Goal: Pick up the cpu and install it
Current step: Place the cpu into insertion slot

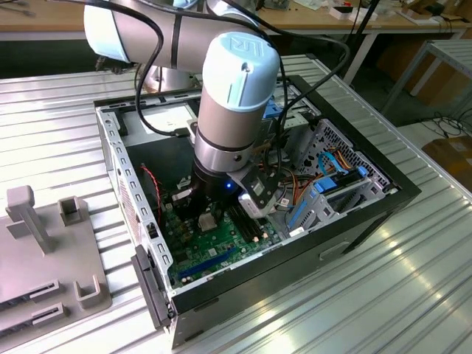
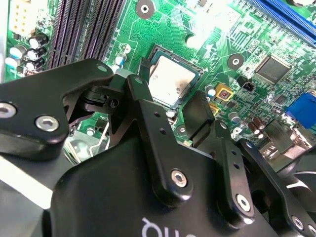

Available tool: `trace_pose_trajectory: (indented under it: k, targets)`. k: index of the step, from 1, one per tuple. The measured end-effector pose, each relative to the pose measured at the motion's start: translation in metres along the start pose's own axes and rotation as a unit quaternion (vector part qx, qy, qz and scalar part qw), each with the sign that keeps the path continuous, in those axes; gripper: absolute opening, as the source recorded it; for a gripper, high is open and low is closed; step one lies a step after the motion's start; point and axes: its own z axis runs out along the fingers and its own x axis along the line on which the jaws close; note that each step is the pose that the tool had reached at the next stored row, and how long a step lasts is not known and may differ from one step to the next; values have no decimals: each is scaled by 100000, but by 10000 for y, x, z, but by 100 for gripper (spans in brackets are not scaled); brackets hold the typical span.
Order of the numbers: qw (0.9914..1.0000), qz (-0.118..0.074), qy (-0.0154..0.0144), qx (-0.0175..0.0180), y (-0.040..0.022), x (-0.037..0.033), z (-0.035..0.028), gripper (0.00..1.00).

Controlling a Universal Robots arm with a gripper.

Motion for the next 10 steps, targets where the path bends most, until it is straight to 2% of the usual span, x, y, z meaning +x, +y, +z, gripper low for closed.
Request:
trace_pose_trajectory:
  k: [10]
  targets:
    - [100000, -151, 7, 14, 35, -3, 35, 54]
